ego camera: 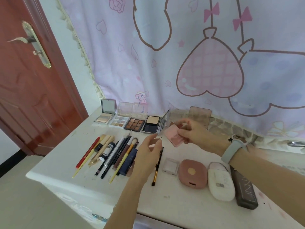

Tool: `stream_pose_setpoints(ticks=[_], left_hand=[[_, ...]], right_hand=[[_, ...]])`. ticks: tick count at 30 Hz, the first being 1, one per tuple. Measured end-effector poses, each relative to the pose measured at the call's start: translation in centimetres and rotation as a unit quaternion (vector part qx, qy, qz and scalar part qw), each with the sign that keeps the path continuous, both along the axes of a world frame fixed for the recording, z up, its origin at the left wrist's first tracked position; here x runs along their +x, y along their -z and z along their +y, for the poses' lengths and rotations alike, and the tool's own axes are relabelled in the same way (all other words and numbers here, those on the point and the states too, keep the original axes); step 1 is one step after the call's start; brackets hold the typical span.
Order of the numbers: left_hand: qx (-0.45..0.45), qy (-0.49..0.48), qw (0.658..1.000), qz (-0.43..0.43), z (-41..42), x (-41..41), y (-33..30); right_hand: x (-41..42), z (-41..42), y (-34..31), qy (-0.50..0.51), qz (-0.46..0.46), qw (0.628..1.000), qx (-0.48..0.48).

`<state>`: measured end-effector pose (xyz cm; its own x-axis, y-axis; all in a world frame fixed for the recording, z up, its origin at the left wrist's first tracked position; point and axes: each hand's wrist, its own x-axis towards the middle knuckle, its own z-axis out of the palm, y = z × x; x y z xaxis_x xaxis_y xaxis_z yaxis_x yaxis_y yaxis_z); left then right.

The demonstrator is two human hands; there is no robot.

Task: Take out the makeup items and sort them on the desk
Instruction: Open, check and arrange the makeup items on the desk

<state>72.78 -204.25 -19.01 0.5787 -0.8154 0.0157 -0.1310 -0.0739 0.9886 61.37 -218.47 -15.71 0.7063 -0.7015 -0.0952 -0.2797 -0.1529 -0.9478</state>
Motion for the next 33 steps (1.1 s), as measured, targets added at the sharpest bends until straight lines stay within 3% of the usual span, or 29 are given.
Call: stream_pose_setpoints(ticks=[2,4,7,15,19,22,25,33], left_hand=[[-0.046,0.052,0.987,0.143,0.1,-0.2,-0.4],[-0.112,0.102,0.960,0.237,0.2,-0.3,-0.6],[-0.167,0.123,0.927,0.311,0.4,-0.2,-0.7],[-0.221,0.137,0.914,0.313,0.7,0.5,-1.1],[-0.208,0.131,0.938,0.243,0.4,0.0,-1.5],[-0.195,0.086,0.942,0.260,0.5,-0.7,-1.3],[-0.181,0.036,0.913,0.363,0.4,-1.0,-0.8],[-0.142,0.040,0.903,0.403,0.3,-1.9,-0.3]], right_hand=[[-0.2,0.9,-1.1,0.006,-0.071,0.994,0.087],[-0.3,2.2,-1.5,-0.004,-0.085,0.993,0.086],[-0.4,3.8,-1.7,-0.006,-0.074,0.996,0.051],[-0.7,5.2,-2.7,-0.079,0.000,0.990,-0.121],[-1.2,5.4,-3.1,-0.119,0.032,0.952,-0.280],[-1.5,5.3,-2.3,-0.134,0.046,0.910,-0.390],[-1.8,5.3,-1.6,-0.134,0.047,0.893,-0.426],[-2.6,4.7,-0.8,-0.152,0.083,0.871,-0.460]])
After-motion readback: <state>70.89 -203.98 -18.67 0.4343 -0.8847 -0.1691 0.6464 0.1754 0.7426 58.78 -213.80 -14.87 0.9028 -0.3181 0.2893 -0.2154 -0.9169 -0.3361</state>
